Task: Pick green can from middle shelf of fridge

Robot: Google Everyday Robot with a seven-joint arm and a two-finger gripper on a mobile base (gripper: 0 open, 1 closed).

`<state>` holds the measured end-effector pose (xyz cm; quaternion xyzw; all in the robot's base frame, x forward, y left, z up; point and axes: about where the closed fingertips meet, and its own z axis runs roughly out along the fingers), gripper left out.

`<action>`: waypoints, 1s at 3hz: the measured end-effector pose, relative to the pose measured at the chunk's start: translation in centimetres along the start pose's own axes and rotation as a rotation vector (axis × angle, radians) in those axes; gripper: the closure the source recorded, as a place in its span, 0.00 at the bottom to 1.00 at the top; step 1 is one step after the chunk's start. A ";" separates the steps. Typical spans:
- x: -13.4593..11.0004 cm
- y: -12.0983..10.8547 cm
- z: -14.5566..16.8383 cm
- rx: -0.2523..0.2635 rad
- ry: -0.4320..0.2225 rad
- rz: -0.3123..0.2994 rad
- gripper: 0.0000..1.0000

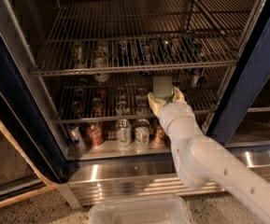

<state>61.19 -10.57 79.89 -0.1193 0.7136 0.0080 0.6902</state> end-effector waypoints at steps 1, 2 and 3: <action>-0.6 0.9 -4.8 -0.031 -0.007 0.016 1.00; -1.8 1.2 -8.9 -0.085 -0.056 0.065 1.00; -2.1 0.6 -9.7 -0.089 -0.067 0.062 1.00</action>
Offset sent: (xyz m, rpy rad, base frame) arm -0.1456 0.0006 0.0399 0.1575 -0.0739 0.1937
